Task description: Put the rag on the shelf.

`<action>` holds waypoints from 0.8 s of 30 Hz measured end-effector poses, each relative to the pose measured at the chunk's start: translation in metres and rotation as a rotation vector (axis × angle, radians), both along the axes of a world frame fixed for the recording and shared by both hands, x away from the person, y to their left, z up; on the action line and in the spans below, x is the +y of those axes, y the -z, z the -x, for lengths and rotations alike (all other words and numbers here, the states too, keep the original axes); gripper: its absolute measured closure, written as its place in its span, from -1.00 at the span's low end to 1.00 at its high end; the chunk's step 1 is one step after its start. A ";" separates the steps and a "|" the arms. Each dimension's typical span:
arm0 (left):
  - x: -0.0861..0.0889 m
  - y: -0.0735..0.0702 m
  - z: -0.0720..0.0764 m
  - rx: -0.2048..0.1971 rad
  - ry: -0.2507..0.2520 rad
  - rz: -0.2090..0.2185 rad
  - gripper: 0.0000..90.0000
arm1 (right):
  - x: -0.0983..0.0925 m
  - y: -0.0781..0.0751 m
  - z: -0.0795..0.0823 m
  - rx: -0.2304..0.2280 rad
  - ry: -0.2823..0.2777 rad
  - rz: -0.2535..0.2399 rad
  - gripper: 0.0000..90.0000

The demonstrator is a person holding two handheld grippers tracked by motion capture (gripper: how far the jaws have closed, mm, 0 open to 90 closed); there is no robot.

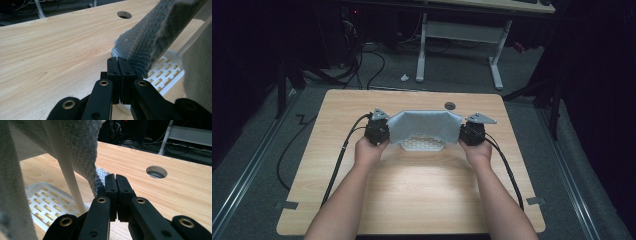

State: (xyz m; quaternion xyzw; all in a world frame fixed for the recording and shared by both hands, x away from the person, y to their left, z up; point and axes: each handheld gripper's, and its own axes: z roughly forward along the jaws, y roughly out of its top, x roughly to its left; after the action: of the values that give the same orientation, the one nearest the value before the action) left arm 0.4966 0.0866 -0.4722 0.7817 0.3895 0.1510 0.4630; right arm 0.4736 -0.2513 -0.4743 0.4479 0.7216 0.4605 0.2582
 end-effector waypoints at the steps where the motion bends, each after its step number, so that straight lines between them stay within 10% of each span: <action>1: 0.000 0.000 0.000 0.003 -0.006 0.006 0.94 | 0.000 0.000 0.001 0.003 0.004 0.001 0.99; 24: 0.031 -0.018 0.005 -0.052 -0.133 0.022 0.47 | -0.030 -0.010 0.009 -0.023 0.049 -0.024 0.62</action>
State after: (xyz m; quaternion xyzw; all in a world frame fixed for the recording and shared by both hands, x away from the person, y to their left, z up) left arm 0.4917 0.1175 -0.4542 0.7447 0.4303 0.1973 0.4705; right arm 0.4650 -0.2811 -0.4642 0.4633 0.7019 0.4676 0.2721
